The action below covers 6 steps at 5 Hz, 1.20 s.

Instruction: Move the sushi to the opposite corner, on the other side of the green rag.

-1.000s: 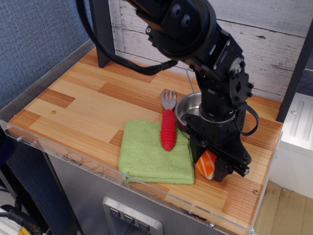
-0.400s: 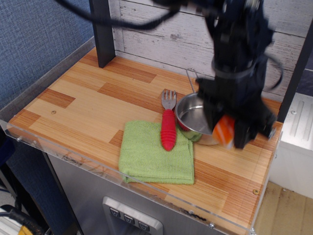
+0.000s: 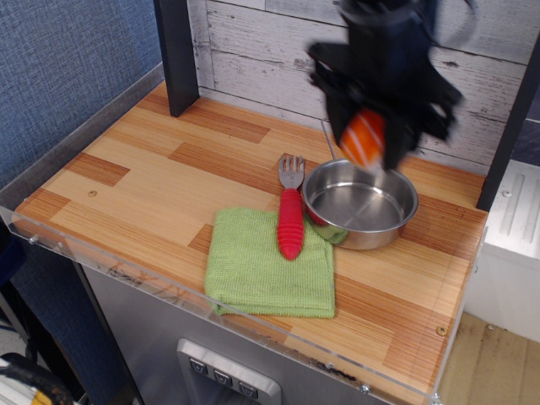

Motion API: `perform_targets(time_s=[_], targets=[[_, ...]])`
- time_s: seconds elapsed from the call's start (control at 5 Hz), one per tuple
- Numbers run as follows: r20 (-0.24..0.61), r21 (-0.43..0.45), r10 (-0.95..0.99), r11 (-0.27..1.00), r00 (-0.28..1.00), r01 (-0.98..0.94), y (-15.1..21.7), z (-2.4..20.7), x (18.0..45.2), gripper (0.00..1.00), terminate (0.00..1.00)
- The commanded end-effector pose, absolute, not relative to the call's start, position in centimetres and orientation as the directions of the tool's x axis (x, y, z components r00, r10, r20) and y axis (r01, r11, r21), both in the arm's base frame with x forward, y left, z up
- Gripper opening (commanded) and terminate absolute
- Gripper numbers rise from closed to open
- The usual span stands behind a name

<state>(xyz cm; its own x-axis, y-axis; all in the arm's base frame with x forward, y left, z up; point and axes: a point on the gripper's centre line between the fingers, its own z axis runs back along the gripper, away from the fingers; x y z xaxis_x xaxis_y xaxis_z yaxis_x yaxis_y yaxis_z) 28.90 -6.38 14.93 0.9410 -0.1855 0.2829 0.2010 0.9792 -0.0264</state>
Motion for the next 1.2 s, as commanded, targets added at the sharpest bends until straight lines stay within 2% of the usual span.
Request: perform_targets(time_s=[0.0, 0.4, 0.6, 0.8, 1.0], targets=[[0.362, -0.038, 0.022, 0.999, 0.932, -0.009, 1.0, 18.4, 29.4, 0.0, 0.0], [0.312, -0.068, 0.252, 0.968, 0.916, -0.243, 8.3, 16.5, 29.1, 0.0, 0.0], [0.259, -0.045, 0.321, 0.946, 0.911, -0.321, 11.3, 14.7, 29.1, 0.0, 0.0], [0.188, -0.05, 0.359, 0.933, 0.914, -0.356, 12.7, 11.8, 29.7, 0.0, 0.0], [0.158, -0.044, 0.375, 0.927, 0.913, -0.373, 13.8, 9.3, 30.2, 0.0, 0.0]])
